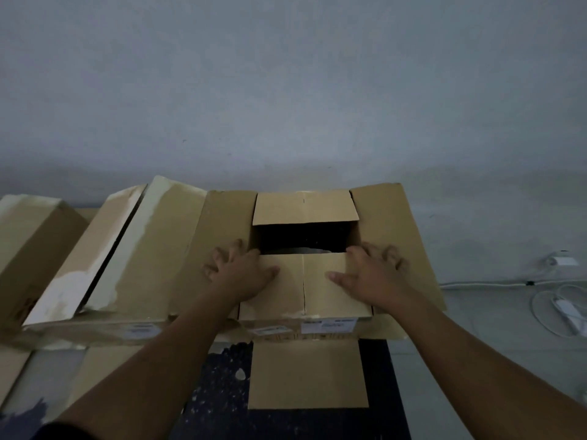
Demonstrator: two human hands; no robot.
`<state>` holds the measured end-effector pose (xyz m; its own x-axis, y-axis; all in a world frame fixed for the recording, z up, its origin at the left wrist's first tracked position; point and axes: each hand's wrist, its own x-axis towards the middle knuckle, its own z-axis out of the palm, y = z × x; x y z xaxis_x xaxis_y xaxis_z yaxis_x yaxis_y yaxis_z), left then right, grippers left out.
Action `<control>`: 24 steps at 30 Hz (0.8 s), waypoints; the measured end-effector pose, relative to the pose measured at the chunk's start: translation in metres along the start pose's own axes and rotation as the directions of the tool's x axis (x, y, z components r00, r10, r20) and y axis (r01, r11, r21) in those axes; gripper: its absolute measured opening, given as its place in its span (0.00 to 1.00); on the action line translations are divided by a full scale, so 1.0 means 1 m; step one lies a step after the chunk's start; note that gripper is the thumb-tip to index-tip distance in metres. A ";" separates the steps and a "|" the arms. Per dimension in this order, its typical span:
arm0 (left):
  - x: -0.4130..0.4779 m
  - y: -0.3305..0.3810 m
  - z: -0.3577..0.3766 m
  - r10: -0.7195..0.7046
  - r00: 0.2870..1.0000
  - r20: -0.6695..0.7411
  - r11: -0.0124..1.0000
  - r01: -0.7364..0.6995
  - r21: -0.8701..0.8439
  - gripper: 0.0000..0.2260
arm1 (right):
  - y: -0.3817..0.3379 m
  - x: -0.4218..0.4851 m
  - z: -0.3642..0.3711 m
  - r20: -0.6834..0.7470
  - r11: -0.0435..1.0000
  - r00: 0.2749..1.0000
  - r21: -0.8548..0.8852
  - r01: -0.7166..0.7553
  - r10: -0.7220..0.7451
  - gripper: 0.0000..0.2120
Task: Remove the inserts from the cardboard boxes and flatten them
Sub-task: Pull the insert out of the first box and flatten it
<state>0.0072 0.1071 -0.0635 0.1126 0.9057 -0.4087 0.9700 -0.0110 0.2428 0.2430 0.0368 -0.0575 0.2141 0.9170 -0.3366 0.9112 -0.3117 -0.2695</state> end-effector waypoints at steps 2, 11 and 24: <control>0.000 -0.003 -0.005 0.040 0.998 -0.045 0.999 -0.041 -0.025 0.27 | 0.001 -0.001 -0.003 -0.073 0.999 0.997 0.052 0.010 -0.006 0.32; -0.074 -0.013 -0.055 0.274 0.942 -0.192 0.888 -0.324 -0.325 0.22 | -0.019 -0.047 -0.051 -0.165 0.915 0.910 0.069 0.397 -0.382 0.21; 0.015 0.041 -0.070 0.466 0.881 0.075 0.834 -0.466 0.295 0.16 | -0.061 -0.085 -0.029 0.145 0.822 0.852 -0.224 0.524 -0.503 0.17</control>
<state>0.0340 0.1495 0.0019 0.5677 0.7614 -0.3131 0.8200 -0.5565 0.1334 0.1792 -0.0153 0.0138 -0.3271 0.9020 -0.2819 0.9400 0.2798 -0.1954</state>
